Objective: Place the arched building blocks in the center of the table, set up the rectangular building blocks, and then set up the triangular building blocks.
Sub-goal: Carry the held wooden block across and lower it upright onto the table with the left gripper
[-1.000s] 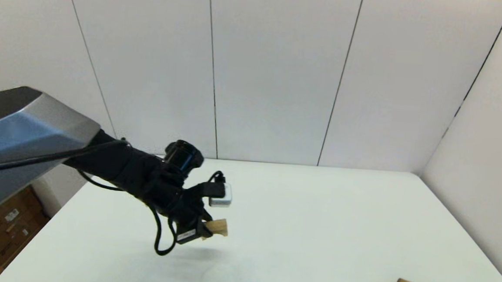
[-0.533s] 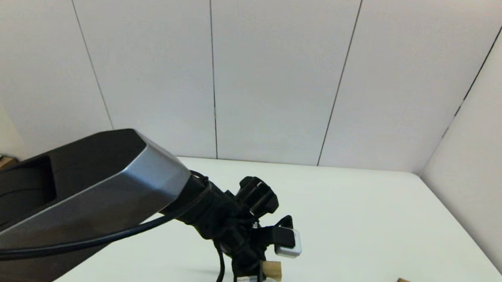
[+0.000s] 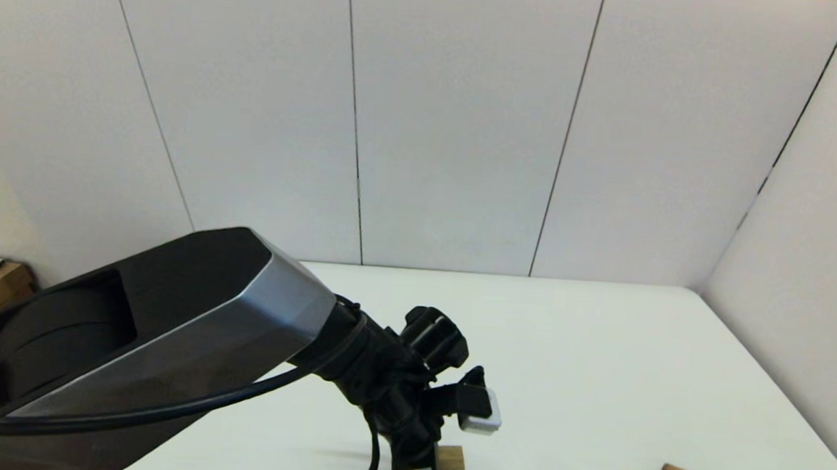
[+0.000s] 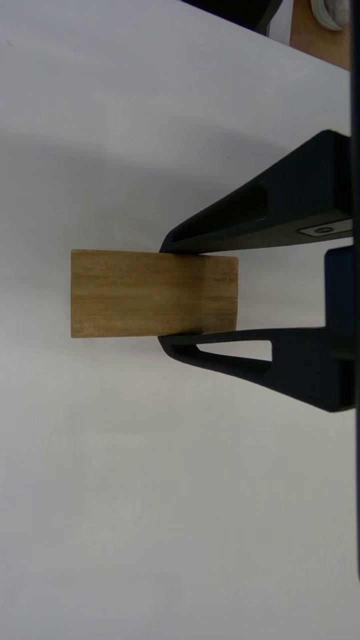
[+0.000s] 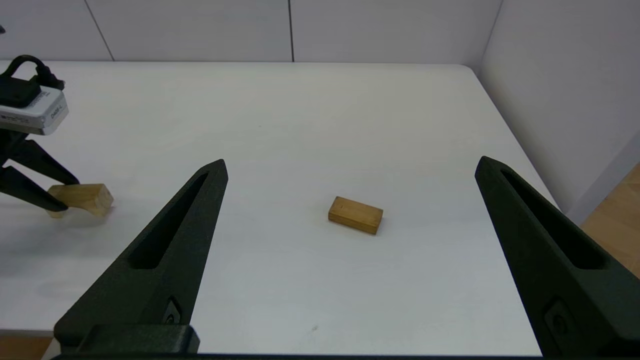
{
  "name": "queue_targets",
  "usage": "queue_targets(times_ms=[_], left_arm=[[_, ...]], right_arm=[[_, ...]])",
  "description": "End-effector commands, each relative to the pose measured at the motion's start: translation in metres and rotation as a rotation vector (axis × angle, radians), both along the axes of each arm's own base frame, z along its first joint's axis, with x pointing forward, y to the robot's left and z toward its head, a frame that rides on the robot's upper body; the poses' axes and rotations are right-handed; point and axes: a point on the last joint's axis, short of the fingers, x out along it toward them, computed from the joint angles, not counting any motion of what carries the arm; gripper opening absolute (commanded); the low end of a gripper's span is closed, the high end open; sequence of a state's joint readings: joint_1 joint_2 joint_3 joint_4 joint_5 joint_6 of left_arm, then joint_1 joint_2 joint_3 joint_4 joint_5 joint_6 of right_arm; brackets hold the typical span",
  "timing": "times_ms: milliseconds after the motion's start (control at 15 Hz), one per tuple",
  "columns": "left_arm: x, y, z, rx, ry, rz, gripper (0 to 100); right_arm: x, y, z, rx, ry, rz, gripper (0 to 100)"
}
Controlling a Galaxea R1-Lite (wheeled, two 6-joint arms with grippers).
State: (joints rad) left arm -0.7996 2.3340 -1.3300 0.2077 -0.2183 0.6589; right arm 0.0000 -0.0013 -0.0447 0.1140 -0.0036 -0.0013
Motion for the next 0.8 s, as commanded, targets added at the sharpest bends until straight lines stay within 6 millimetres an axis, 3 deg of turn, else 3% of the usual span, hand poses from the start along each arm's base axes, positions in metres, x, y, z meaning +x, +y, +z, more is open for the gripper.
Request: queue_targets(times_ms=[67, 800], left_arm=[[0.005, 0.010, 0.000, 0.008, 0.005, 0.018, 0], [0.006, 0.009, -0.016, -0.007, 0.001, 0.022, 0]], right_arm=[[0.000, 0.000, 0.000, 0.000, 0.001, 0.001, 100], [0.000, 0.000, 0.000, 0.000, 0.001, 0.001, 100]])
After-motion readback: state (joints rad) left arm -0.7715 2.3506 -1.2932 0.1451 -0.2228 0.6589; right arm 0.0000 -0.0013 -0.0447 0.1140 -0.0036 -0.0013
